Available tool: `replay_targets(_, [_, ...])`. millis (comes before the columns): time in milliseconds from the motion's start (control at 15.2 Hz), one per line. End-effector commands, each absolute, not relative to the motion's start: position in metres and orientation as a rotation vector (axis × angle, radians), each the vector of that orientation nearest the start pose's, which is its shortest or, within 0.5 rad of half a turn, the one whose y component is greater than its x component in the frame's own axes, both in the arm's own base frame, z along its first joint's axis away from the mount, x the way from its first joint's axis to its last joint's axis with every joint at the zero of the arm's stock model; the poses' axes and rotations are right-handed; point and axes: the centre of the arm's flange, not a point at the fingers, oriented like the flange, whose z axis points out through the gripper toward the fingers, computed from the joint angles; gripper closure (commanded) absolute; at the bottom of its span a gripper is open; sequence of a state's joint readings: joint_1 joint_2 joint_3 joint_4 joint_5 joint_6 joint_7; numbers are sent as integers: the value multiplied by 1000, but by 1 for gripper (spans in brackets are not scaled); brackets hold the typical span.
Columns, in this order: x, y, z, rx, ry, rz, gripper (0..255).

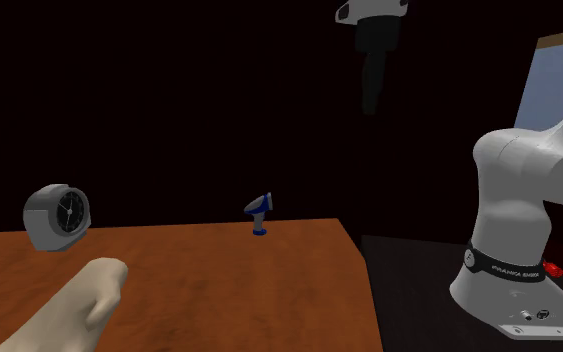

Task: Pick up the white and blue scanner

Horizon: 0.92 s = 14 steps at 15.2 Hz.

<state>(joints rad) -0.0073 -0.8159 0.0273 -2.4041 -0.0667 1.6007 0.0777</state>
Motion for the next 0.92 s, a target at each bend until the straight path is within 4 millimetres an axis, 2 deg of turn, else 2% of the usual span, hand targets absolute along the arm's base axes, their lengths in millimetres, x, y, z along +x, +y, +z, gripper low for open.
replay_targets(0, [301,1,580,-3226,104,-26,0])
replay_targets(858, [433,-70,481,-3257,14,116,0])
